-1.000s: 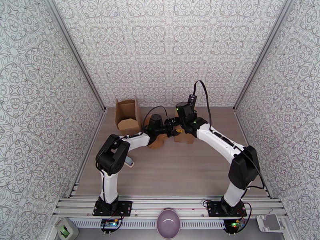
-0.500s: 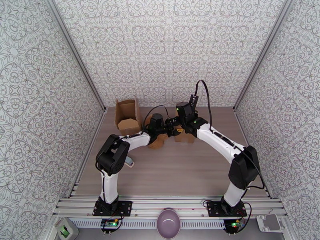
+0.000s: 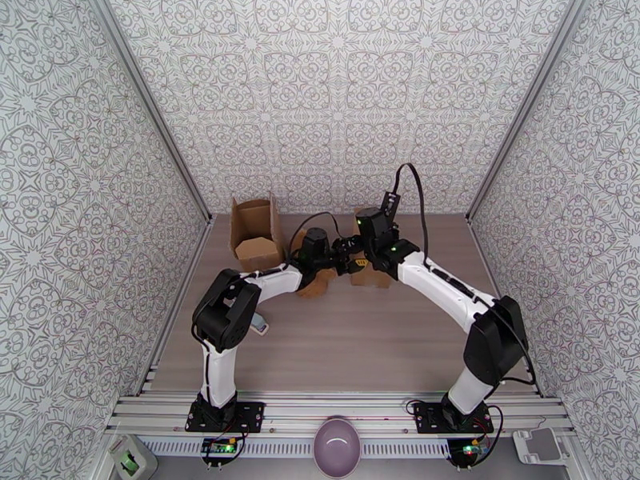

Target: Unpack the express box

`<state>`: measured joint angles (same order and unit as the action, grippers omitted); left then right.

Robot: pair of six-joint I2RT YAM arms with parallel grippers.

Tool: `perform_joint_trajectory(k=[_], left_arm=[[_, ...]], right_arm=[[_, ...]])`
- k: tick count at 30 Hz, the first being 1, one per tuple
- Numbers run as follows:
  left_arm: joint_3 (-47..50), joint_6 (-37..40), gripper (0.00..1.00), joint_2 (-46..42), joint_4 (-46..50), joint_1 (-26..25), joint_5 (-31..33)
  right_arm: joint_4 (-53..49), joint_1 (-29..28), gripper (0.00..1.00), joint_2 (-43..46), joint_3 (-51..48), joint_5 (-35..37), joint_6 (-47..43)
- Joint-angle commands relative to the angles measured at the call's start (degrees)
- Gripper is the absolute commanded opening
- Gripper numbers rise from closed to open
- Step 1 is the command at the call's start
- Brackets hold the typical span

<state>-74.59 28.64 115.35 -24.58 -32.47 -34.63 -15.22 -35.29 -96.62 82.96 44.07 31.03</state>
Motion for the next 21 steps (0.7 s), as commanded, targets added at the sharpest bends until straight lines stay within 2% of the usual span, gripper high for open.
perform_joint_trajectory(k=[1, 12, 21], left_arm=[[-3.29, -10.12, 0.53, 4.27, 7.62, 1.71, 15.63], [-3.83, -11.49, 0.53, 4.64, 7.98, 2.19, 15.47], [-4.05, -13.55, 0.52, 4.88, 7.46, 2.86, 14.86]], right_arm=[[-6.75, -7.16, 0.0, 3.68, -3.15, -14.87, -6.19], [-5.81, -7.14, 0.0, 5.27, -5.94, -19.59, -7.49], [-3.0, -7.14, 0.0, 7.83, -10.79, -21.95, -4.49]])
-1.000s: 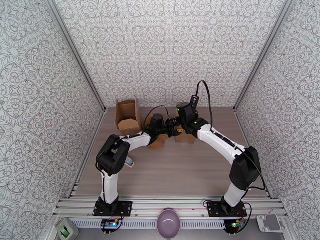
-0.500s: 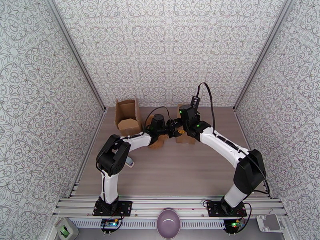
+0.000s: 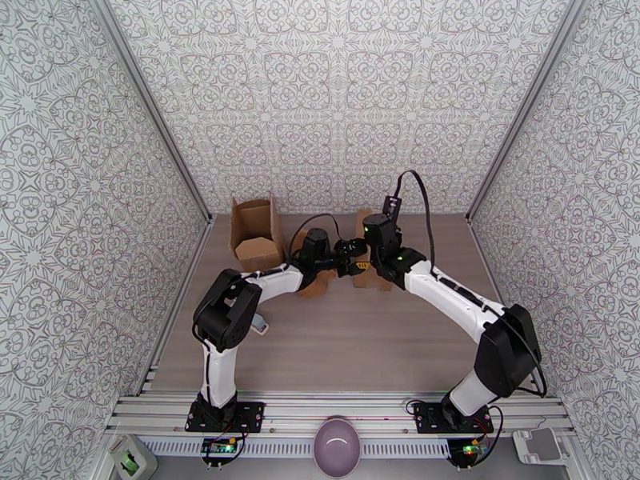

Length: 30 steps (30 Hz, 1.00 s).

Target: Unpack the express box

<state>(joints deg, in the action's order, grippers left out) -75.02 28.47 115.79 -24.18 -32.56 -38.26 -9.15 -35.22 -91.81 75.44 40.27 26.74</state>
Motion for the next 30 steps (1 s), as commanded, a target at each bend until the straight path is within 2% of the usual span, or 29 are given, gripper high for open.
perform_joint_trajectory(k=[1, 5, 15, 30], left_arm=[[-3.66, -13.59, 0.52, 4.5, 6.96, 3.06, 18.49], [-3.64, -13.63, 0.51, 4.58, 7.04, 3.18, 18.12], [-3.22, -13.42, 0.51, 4.49, 6.43, 3.32, 17.28], [-3.45, -12.94, 0.51, 4.65, 7.03, 3.05, 17.63]], right_arm=[[-8.46, -7.21, 0.0, 3.33, -3.94, -18.32, 0.23], [-7.49, -7.14, 0.0, 4.69, -4.03, -17.72, -0.28], [-14.49, -6.44, 0.0, 3.58, 2.0, -15.92, 0.49], [-15.2, -5.47, 0.0, 5.53, 1.78, -15.62, -1.45]])
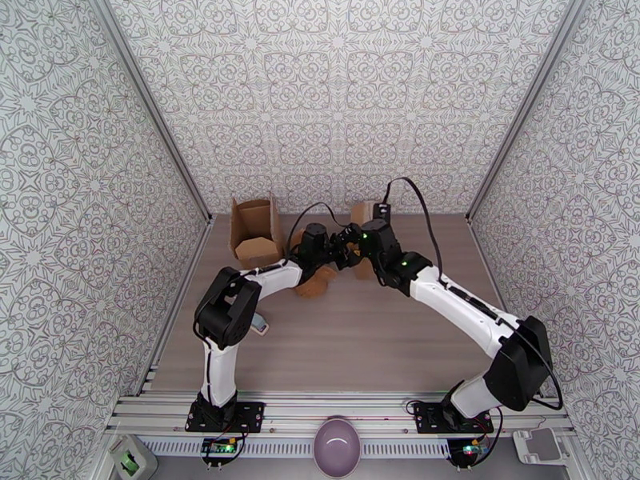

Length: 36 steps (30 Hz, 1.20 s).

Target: Unpack the express box

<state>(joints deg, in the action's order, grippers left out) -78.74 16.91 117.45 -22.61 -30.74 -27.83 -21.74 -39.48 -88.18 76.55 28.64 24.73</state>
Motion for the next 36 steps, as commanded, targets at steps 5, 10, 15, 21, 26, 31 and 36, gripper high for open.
perform_joint_trajectory(k=[5, 10, 15, 21, 26, 31, 36], left_arm=[[0.29, -1.61, 0.51, 2.97, 5.14, 1.27, 6.51], [1.13, -1.74, 0.55, 2.06, 4.51, 1.36, 4.97], [0.73, -1.78, 0.58, 0.44, 5.66, 1.35, 2.86], [-0.79, -3.18, 0.62, -1.52, 8.09, 0.8, -0.15], [-2.94, -0.72, 0.72, -3.49, 12.86, -0.96, -0.51], [-7.17, -1.85, 0.83, -4.67, 15.51, -1.51, 1.28], [-18.97, -6.78, 0.9, -0.75, 20.89, 0.02, 3.44]], right_arm=[[-2.7, -0.99, 0.0, 3.3, 1.34, -1.63, 0.07], [-2.26, 1.02, 0.0, 4.91, 0.98, 0.79, -2.57], [-2.43, 5.61, 0.0, 6.48, -1.04, 1.44, -3.49], [0.38, 11.26, 0.0, 7.92, -5.53, -0.22, 1.83], [1.24, 14.35, 0.0, 7.33, -8.99, -3.2, 3.85], [1.78, 17.6, 0.0, 8.27, -12.9, -3.94, 3.98], [1.88, 20.88, 0.0, 7.47, -12.98, -5.79, 4.29]])
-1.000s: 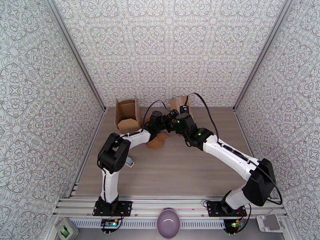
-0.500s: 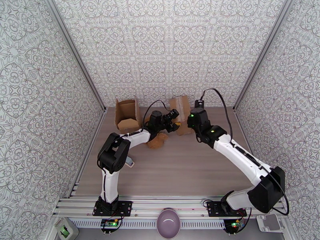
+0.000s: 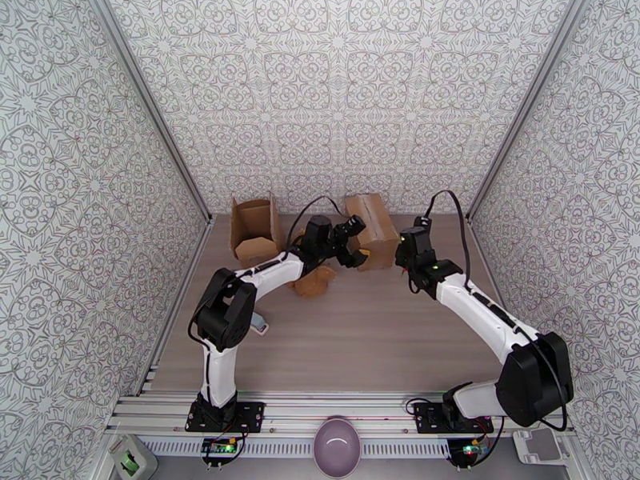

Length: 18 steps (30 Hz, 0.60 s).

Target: Unpack the express box

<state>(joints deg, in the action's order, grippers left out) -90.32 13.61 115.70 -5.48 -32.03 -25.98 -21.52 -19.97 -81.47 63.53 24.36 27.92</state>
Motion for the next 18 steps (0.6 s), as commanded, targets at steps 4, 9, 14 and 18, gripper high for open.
perform_joint_trajectory(k=[4, 9, 14, 18], left_arm=[[-20.13, -7.49, 0.93, 8.69, 5.71, 4.11, 1.98], [-49.59, -15.94, 0.98, 27.52, 13.54, 8.84, -4.18], [-59.88, -25.62, 0.99, 38.97, 5.29, 13.58, -4.63], [-65.27, -25.28, 0.99, 44.72, 3.96, 14.25, -2.11]], right_arm=[[2.07, 2.31, 0.0, -2.96, 1.83, -3.65, -0.88], [3.06, 3.12, 0.0, -7.53, 4.52, -6.82, -1.39], [4.4, 2.55, 0.0, -12.1, 5.62, -9.1, 0.04], [2.95, 0.96, 0.0, -17.54, 10.16, -9.17, -2.01]])
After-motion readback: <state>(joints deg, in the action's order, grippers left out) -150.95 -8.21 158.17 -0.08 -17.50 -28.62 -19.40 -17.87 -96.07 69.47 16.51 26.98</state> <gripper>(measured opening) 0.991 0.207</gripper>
